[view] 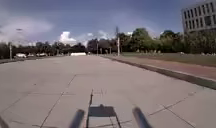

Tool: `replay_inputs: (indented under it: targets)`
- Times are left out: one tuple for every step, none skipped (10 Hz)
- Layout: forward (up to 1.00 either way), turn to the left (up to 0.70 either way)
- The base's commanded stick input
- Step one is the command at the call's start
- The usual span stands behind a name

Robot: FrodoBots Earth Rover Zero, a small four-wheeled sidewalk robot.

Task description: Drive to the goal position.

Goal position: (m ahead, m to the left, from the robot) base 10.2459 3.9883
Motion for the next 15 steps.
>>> replay_inputs:
  targets:
    - [1.0,-0.02]
    - [1.0,-0.02]
    - [1.0,-0.02]
    - [1.0,-0.02]
    - [1.0,-0.02]
    - [1.0,-0.02]
    - [1.0,-0.02]
    - [1.0,-0.02]
    - [1.0,-0.02]
    - [1.0,-0.02]
    - [1.0,-0.02]
    - [1.0,-0.02]
    - [1.0,-0.02]
    - [1.0,-0.02]
    - [1.0,-0.02]
